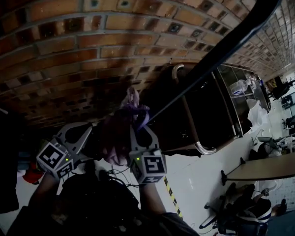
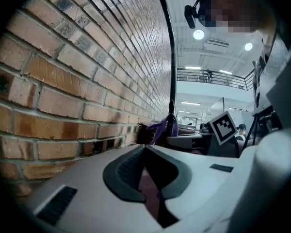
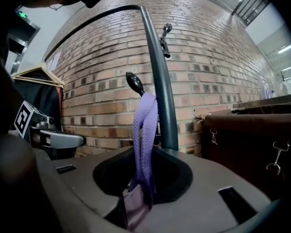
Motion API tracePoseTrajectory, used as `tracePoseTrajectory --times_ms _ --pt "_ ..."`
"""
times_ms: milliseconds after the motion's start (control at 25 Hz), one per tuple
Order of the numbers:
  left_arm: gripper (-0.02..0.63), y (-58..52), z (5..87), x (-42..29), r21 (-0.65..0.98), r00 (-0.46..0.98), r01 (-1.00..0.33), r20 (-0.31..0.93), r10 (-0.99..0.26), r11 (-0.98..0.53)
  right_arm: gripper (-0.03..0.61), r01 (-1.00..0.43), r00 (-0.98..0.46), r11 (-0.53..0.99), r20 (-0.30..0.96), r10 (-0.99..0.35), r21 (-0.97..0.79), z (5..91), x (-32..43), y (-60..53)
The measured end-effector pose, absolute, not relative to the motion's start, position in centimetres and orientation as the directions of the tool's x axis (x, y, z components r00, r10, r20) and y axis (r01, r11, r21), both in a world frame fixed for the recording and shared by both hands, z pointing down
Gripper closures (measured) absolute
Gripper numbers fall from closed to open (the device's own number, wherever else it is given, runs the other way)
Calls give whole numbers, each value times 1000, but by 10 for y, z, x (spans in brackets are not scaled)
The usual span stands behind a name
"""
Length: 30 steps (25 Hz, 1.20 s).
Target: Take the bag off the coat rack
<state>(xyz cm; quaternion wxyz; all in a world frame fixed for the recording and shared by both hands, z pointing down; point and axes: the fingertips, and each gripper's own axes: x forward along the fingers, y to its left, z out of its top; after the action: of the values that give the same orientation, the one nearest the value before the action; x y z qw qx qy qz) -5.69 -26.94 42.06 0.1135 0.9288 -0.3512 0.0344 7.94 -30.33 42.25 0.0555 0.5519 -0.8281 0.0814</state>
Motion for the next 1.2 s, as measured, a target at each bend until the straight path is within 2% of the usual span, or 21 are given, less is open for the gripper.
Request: tracePoseTrajectory --times_ms 160,520,1200 --pt "603 -272 418 -50 187 762 -647 133 -634 -739 479 -916 -400 387 174 -900 -105 419 80 -300" --pt "603 -268 414 -39 177 769 -639 126 -626 -749 529 -875 -479 456 149 -865 -166 415 81 -294" --pt "603 -283 409 -43 167 765 -644 121 -633 -747 534 -804 -581 539 143 -801 -251 399 71 -288"
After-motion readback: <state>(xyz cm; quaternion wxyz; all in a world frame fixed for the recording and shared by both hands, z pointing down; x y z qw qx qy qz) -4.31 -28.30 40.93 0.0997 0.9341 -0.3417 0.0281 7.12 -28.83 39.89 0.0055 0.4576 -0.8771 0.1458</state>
